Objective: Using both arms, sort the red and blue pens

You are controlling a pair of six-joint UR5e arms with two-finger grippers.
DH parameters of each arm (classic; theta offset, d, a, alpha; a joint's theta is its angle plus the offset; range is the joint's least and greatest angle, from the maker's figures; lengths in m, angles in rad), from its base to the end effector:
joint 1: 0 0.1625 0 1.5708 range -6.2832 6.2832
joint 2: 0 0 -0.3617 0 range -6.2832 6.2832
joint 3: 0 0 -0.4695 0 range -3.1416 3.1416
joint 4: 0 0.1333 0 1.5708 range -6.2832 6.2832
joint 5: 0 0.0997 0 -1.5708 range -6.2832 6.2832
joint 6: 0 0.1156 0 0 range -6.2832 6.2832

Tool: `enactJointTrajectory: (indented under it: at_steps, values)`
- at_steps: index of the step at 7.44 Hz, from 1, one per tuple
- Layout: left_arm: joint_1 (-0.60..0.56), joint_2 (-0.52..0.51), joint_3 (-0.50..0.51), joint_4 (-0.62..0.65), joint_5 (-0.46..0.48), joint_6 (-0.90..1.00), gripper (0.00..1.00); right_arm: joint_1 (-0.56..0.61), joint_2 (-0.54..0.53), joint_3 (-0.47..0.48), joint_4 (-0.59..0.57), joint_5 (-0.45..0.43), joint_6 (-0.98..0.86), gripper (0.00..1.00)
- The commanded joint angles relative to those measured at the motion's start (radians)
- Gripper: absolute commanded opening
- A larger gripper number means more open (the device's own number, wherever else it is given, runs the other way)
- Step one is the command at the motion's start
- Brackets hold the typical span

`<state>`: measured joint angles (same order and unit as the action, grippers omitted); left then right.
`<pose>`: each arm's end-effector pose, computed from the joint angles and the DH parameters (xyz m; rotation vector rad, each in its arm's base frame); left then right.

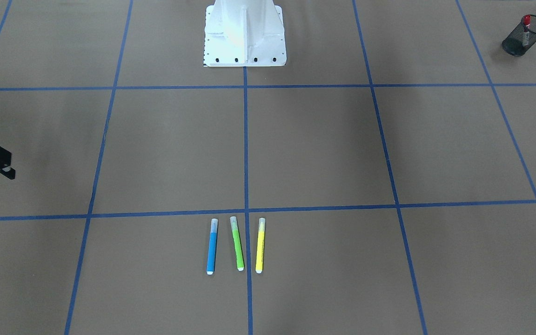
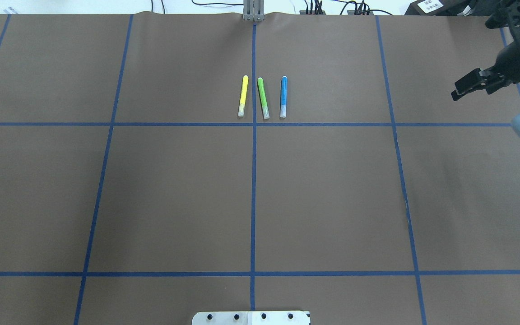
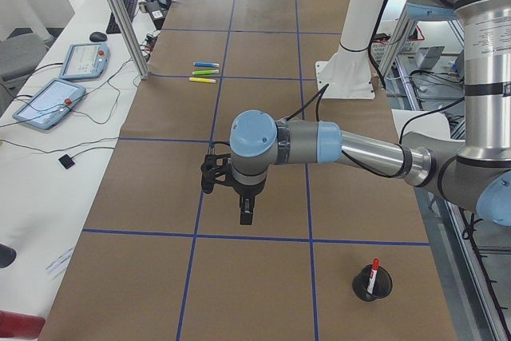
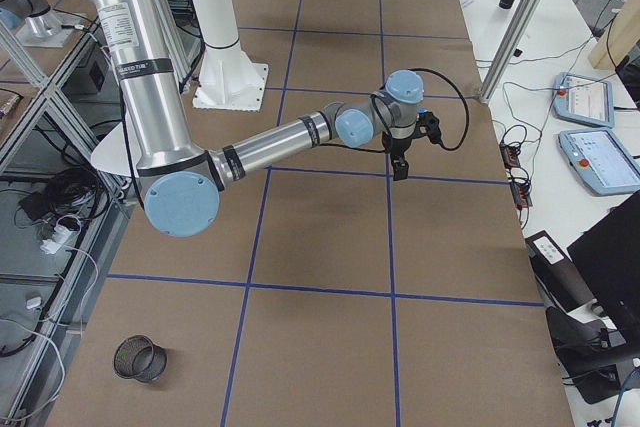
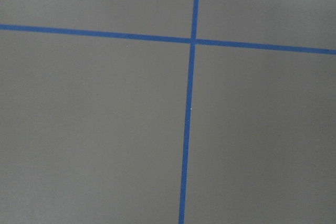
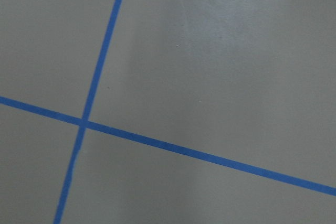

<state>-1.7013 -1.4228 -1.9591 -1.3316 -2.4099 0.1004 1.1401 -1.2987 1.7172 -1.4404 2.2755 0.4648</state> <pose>-0.1123 -0.4920 0.4856 0.0977 0.8334 -0.0278 -0.2213 -0.6216 0.3432 0.1766 -0.8461 -0.1614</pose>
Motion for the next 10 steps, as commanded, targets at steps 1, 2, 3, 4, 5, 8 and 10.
enactJointTrajectory:
  at_steps: [1, 2, 3, 4, 5, 8, 10]
  values:
    - [0.025, -0.005, -0.004, -0.021, -0.003, -0.007, 1.00, -0.150, 0.131, -0.027, 0.000, -0.118, 0.229, 1.00]
    - [0.037, -0.005, -0.003, -0.038, -0.002, -0.010, 1.00, -0.195, 0.174, -0.054, 0.000, -0.152, 0.294, 1.00]
    - [0.043, -0.005, -0.003, -0.043, -0.001, -0.010, 1.00, -0.232, 0.246, -0.109, 0.000, -0.175, 0.364, 1.00]
    - [0.043, -0.004, -0.003, -0.041, -0.003, -0.008, 1.00, -0.277, 0.298, -0.157, 0.000, -0.230, 0.429, 1.00]
    - [0.043, -0.004, -0.003, -0.043, -0.003, -0.008, 1.00, -0.310, 0.358, -0.216, 0.000, -0.272, 0.480, 1.00]
    - [0.045, -0.004, -0.003, -0.043, -0.003, -0.008, 1.00, -0.376, 0.518, -0.468, 0.153, -0.352, 0.663, 1.00]
    - [0.046, -0.004, 0.002, -0.043, -0.003, -0.008, 1.00, -0.434, 0.606, -0.583, 0.158, -0.433, 0.770, 0.99]
